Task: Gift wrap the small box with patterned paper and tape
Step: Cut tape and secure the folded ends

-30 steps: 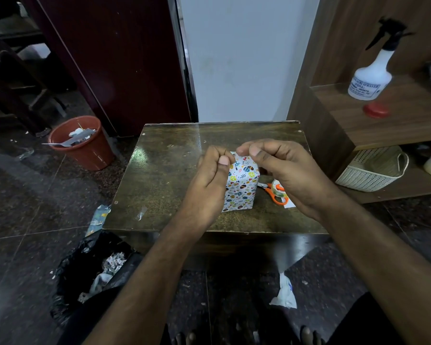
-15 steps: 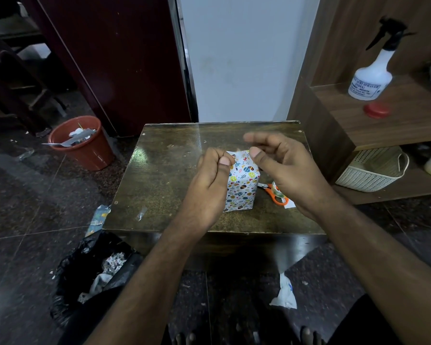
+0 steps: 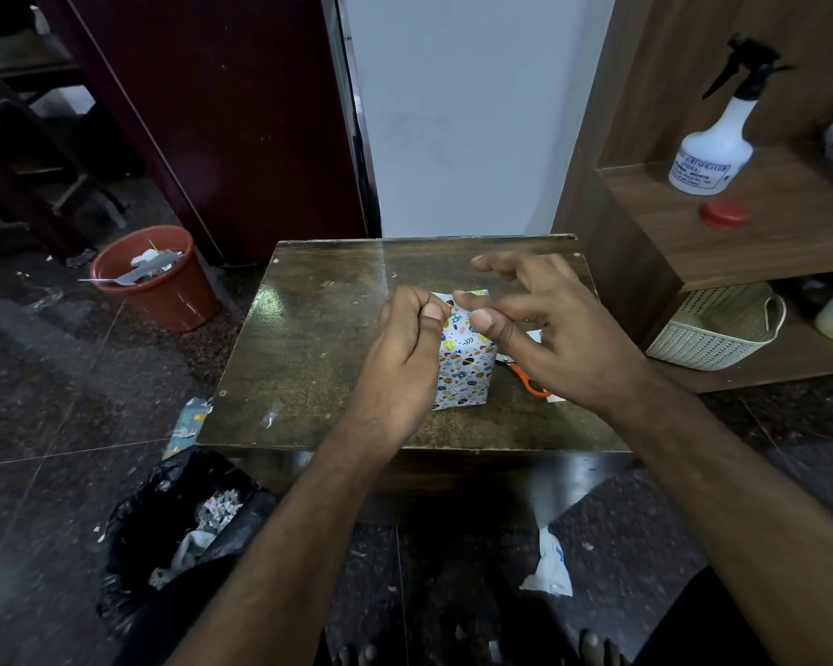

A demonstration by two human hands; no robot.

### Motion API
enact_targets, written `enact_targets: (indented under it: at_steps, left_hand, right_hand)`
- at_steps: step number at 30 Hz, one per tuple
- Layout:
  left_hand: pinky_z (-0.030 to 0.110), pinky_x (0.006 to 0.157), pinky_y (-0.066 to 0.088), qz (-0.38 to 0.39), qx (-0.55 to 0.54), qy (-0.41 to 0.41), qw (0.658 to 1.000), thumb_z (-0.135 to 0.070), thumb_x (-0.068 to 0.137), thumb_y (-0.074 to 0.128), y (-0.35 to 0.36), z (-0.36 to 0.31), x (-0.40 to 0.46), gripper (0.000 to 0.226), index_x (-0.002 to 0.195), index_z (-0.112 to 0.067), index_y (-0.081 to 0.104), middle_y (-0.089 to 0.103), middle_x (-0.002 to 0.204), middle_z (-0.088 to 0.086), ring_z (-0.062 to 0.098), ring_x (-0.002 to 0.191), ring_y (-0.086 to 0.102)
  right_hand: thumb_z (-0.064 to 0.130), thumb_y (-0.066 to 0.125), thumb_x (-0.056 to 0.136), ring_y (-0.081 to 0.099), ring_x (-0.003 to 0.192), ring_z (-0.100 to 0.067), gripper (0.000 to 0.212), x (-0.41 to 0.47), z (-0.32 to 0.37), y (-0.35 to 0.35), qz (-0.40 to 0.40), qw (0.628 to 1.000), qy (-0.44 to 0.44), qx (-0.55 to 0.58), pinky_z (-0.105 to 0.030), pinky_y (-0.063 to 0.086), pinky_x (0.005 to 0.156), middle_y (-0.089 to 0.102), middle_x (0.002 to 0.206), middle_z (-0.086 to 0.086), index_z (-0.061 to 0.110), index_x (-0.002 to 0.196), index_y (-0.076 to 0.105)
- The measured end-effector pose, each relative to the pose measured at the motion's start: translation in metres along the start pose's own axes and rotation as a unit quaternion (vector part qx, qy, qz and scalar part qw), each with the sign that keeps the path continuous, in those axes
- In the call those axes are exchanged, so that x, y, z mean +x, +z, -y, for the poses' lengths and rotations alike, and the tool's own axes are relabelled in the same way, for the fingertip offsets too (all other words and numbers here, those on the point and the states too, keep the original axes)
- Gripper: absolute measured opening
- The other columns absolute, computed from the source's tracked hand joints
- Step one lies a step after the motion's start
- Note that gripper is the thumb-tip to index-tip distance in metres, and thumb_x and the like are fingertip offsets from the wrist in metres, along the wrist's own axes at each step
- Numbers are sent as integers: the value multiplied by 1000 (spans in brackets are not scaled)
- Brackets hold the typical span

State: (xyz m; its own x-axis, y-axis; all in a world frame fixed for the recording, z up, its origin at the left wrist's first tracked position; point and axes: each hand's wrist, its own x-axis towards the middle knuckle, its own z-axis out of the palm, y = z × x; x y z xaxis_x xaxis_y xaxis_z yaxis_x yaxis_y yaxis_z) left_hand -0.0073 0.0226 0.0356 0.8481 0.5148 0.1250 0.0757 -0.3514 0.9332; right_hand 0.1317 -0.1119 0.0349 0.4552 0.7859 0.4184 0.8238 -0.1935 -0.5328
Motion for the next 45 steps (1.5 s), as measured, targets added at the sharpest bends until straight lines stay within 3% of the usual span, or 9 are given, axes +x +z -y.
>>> enact_targets:
  at_steps: [6, 13, 16, 20, 26, 30, 39, 42, 45]
  left_hand:
    - [24, 67, 39, -13, 11, -7, 1000, -32, 112, 38, 1, -7, -3, 17, 110, -16, 45, 48, 88, -5, 2, 74, 44]
    - [13, 78, 52, -8, -38, -47, 998, -49, 108, 32, -1, -11, -5, 32, 128, -24, 37, 61, 108, -6, -12, 91, 62]
    - [39, 99, 54, -10, -88, -91, 992, -77, 95, 22, 1, -9, -4, 59, 131, -34, 41, 66, 123, -2, 10, 113, 66]
    - [51, 112, 43, -27, -122, -140, 982, -90, 83, 20, 0, -12, -4, 80, 142, -42, 42, 59, 144, -5, 19, 134, 55]
    - [8, 73, 53, -11, -140, -127, 982, -49, 104, 48, -2, -11, -2, 32, 133, -36, 46, 66, 114, -19, -16, 92, 66]
    - [48, 90, 62, -48, -152, -107, 981, -26, 94, 75, -4, -5, 1, 43, 133, -22, 58, 76, 116, -2, 11, 104, 74]
    - [46, 108, 38, -143, 207, 31, 967, -28, 64, 94, -11, 3, 4, 73, 128, -36, 60, 58, 120, -16, 12, 118, 53]
    - [29, 95, 20, -100, 274, 35, 956, -27, 66, 93, -10, 5, 4, 71, 127, -38, 58, 49, 118, -18, 10, 118, 44]
    - [23, 86, 14, -70, 308, 73, 946, -24, 68, 89, -7, 8, 3, 66, 127, -37, 61, 44, 114, -20, 11, 118, 43]
  right_hand:
    - [58, 41, 103, 47, 129, -15, 53, 0, -1, 0, -19, 999, 0, -32, -47, 47, 103, 56, 145, 6, 25, 132, 70]
    - [72, 60, 87, 24, 152, -7, 107, -6, -1, 6, 156, 983, 57, 76, -32, 28, 123, 25, 164, 5, 24, 165, 6]
    - [55, 72, 86, 30, 151, -10, 111, -6, -2, 11, 169, 979, 84, 73, -40, 30, 124, 27, 168, 4, 29, 165, -2]
    - [51, 81, 83, 42, 144, -9, 113, -2, -1, 11, 124, 977, 132, 111, -40, 35, 121, 46, 158, 6, 37, 163, 2]
    - [79, 73, 68, 56, 134, -9, 116, 0, 1, 18, 43, 960, 191, 199, -44, 49, 110, 63, 141, 8, 41, 160, 14]
    - [87, 67, 68, 63, 125, -9, 109, 1, 1, 27, 20, 943, 226, 244, -46, 50, 108, 69, 130, 11, 39, 156, 25]
    - [2, 53, 100, 74, 91, -10, 52, 6, 8, 23, 13, 917, 269, 294, -29, 56, 83, 67, 124, 2, 30, 144, 49]
    - [34, 51, 107, 70, 92, -3, 34, 2, 17, 22, 69, 898, 285, 329, -31, 53, 90, 69, 122, 6, 34, 141, 52]
    - [73, 61, 86, 65, 109, 4, 77, -3, 25, 25, 122, 928, 255, 243, -29, 52, 101, 63, 127, 21, 33, 149, 41]
